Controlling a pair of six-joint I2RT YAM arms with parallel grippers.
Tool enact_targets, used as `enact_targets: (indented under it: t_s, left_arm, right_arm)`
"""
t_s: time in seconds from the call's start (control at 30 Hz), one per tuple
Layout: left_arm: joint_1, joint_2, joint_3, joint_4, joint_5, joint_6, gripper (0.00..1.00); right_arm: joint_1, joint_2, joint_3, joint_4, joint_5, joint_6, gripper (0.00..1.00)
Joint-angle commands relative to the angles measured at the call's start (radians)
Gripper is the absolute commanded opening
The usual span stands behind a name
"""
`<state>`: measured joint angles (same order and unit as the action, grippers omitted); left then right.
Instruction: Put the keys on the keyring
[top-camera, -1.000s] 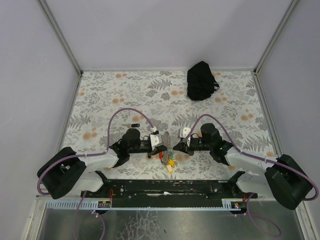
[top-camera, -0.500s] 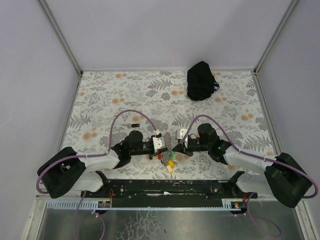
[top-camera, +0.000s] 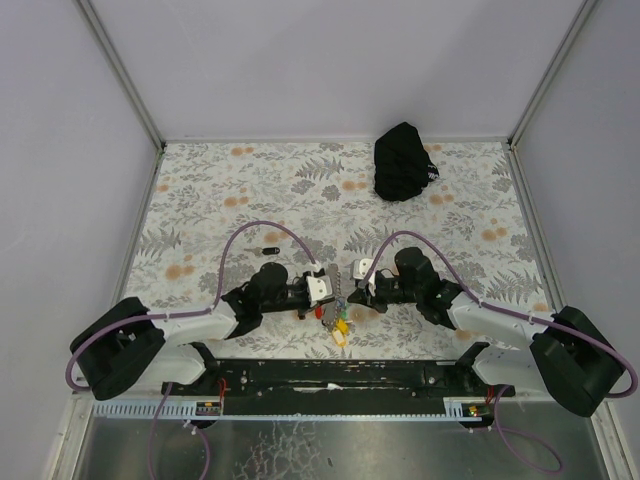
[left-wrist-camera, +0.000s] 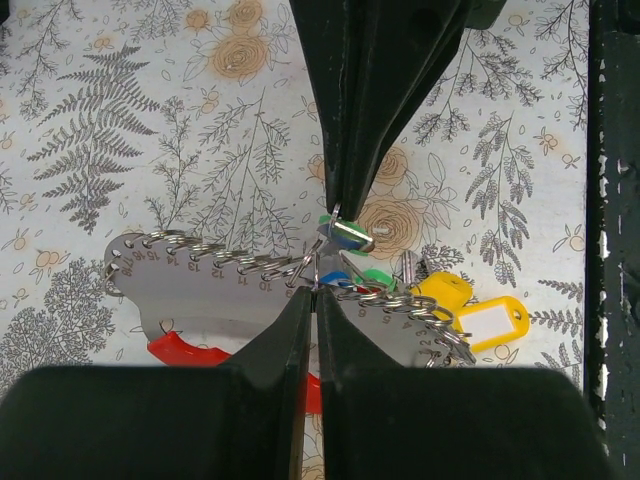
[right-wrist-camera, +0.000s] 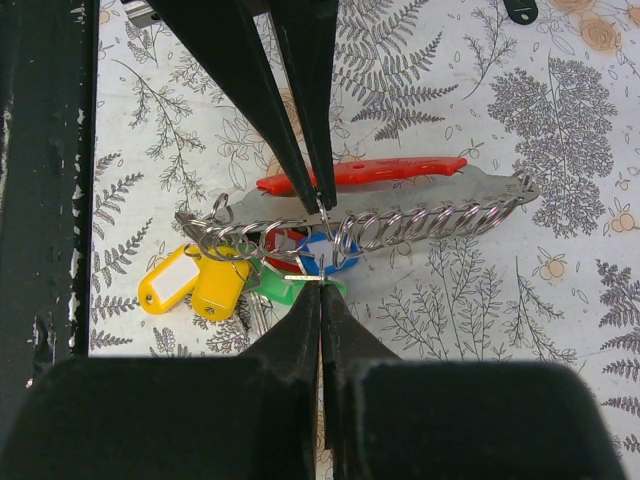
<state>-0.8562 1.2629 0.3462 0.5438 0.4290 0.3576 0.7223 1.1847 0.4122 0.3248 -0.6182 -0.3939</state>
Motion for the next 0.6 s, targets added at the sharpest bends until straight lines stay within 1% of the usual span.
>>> enact_targets:
  t_s: [0.0,0.2,0.57]
  left_arm:
    - [-0.01,-0.029,0.023,0.029,-0.003,0.02,0.0]
    - [-0.01,-0.03,0.013,0.054,0.019,0.009,0.0]
    - [-0.01,-0.021,0.018,0.055,0.036,0.002,0.0]
  right_arm:
    - [0.015,-0.006,0.045,0.021,0.003,-0.019,0.0]
    - [0.016,-0.008,0.039,0.035,0.005,-0.014,0.0]
    - [0.018,-0.019,0.028,0.052,0.015,-0.014,0.0]
